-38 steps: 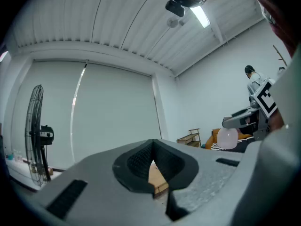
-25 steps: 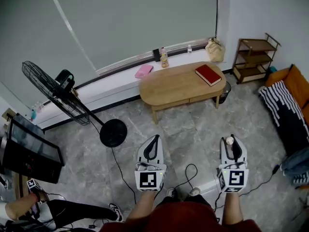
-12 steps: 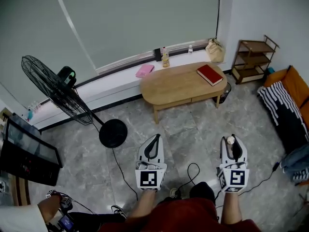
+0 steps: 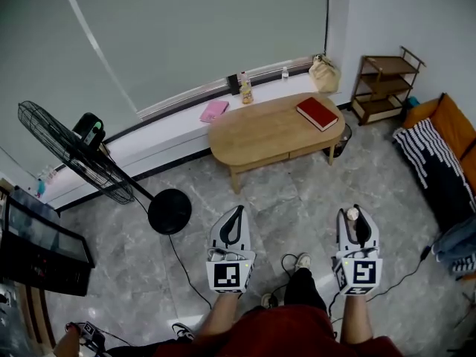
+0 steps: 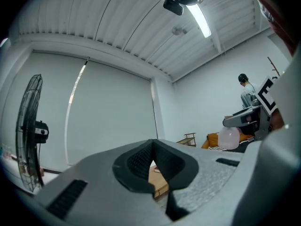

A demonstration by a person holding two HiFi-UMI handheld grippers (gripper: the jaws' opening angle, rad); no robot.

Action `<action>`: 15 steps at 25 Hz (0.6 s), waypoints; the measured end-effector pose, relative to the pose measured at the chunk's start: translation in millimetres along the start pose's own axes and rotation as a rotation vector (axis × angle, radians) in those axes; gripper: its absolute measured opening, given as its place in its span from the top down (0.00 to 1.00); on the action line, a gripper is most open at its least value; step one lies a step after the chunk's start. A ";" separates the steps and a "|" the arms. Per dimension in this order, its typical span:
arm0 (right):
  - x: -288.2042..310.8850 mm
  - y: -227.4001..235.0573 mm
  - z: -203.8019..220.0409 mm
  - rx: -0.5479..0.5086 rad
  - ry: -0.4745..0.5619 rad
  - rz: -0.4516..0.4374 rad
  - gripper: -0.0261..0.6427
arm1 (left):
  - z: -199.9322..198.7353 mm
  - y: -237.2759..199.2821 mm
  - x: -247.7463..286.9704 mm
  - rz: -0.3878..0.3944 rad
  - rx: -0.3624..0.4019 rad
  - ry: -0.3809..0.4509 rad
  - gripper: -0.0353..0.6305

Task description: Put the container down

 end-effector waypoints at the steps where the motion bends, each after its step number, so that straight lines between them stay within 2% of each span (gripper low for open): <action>1: 5.8 3.7 1.3 0.003 -0.002 0.001 0.75 | 0.9 1.4 7.7 0.005 -0.001 -0.001 0.94; 8: 59.5 46.5 3.8 0.024 -0.020 0.010 0.75 | -0.1 17.2 81.1 0.036 0.004 0.000 0.94; 15: 116.7 112.3 14.0 0.065 -0.037 0.028 0.75 | 0.9 49.6 167.9 0.072 0.001 -0.022 0.94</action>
Point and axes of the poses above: the fingertips, and each gripper's own axes: x forward along the fingers, y to its right, z out of its underside, the point moved 6 cm from there along -x, backward along the fingers, and after that the axes turned 6 degrees about -y, right-handed, at the moved point
